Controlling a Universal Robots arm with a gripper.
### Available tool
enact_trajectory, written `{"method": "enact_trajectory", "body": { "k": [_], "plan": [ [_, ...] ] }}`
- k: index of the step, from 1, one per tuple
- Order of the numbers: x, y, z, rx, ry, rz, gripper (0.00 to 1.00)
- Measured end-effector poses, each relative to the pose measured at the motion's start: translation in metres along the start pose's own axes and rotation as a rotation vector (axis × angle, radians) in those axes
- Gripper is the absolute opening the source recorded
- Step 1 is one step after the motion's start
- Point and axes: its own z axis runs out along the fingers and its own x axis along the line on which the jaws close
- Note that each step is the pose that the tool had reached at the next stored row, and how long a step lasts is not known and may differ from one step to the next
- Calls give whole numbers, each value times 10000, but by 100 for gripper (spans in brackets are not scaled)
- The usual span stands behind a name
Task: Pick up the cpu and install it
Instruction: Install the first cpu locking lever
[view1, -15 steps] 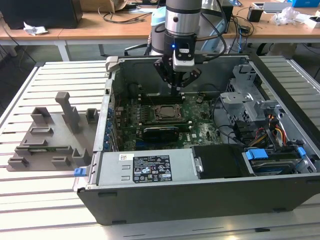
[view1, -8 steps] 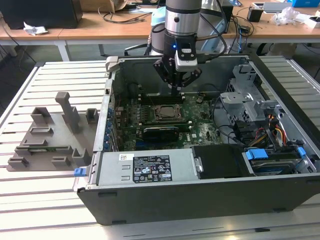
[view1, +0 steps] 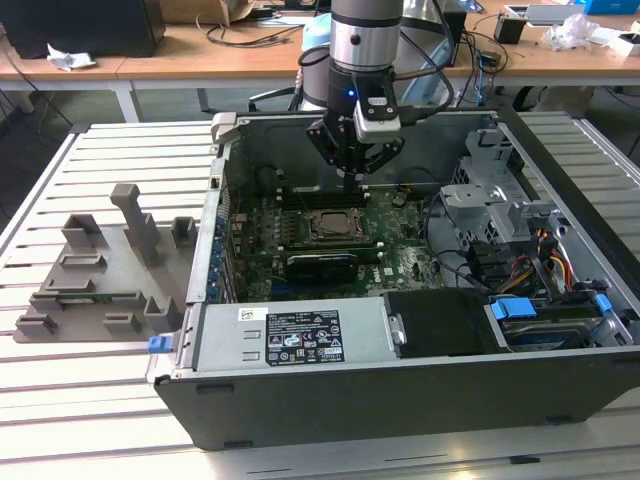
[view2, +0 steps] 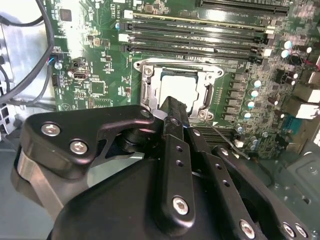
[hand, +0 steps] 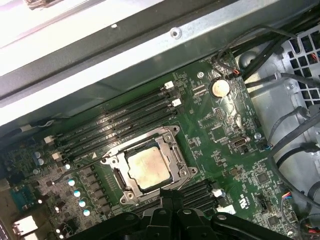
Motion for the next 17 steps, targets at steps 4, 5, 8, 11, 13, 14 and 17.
{"method": "enact_trajectory", "body": {
  "k": [4, 5, 8, 11, 13, 14, 17],
  "plan": [
    [0, 0, 0, -4, -20, -258, 11],
    [0, 0, 0, -5, -27, -343, 11],
    [0, 0, 0, -8, -40, -505, 11],
    [0, 0, 0, -11, -49, -629, 11],
    [0, 0, 0, -19, -54, -722, 11],
    [0, 0, -1, -33, -53, -778, 11],
    [0, 0, 0, -54, -58, -939, 11]
  ]
}}
